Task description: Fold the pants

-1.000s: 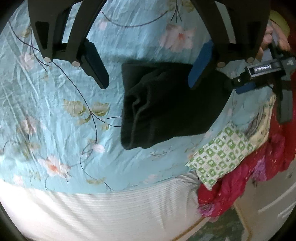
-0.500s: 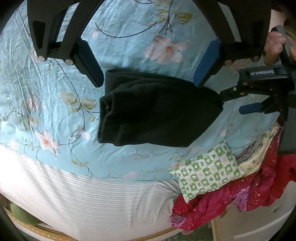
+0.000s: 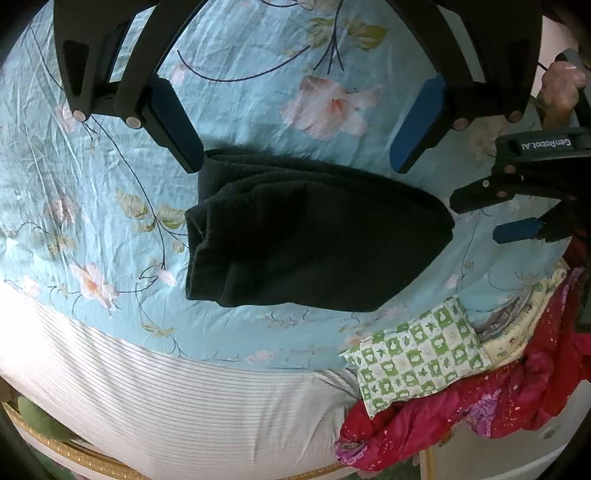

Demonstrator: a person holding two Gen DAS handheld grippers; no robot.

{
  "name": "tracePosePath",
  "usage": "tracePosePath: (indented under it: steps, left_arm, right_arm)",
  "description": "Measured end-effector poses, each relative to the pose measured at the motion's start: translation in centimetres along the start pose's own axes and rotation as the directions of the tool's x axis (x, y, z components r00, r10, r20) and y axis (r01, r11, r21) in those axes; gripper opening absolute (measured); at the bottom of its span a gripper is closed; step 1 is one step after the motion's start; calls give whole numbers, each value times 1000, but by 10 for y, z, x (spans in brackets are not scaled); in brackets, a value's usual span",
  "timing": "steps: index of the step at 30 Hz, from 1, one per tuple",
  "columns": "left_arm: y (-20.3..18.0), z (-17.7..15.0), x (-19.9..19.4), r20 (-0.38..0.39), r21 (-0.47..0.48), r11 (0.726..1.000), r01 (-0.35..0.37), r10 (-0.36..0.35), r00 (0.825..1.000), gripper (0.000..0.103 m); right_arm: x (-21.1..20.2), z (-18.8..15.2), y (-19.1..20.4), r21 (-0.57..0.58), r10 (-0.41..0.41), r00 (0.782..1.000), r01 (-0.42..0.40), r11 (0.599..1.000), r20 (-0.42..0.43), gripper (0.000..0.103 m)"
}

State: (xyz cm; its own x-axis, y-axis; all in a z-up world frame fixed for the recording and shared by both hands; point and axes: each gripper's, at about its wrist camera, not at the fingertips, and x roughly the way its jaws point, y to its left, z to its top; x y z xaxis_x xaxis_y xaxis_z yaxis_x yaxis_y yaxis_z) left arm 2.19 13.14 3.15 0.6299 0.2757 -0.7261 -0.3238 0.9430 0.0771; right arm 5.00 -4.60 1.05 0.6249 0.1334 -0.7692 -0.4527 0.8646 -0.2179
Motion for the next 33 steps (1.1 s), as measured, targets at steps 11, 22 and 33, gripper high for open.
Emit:
tracePosePath:
  steps: [11,22,33]
  left_arm:
    - [3,-3,9,-2,-2,1000,13,-13,1000,88]
    - [5,-5,16,-11,-9,1000,19,-19,1000,88]
    - [4,-7,13,0,-13,1000,18,-18,1000,88]
  right_arm:
    - [9,-3,-1,19,11,1000,-10,1000,-8,101]
    - [11,-4,1,22,6,1000,-6,1000,8,101]
    - [9,-5,3,35,6,1000,-7,999,26,101]
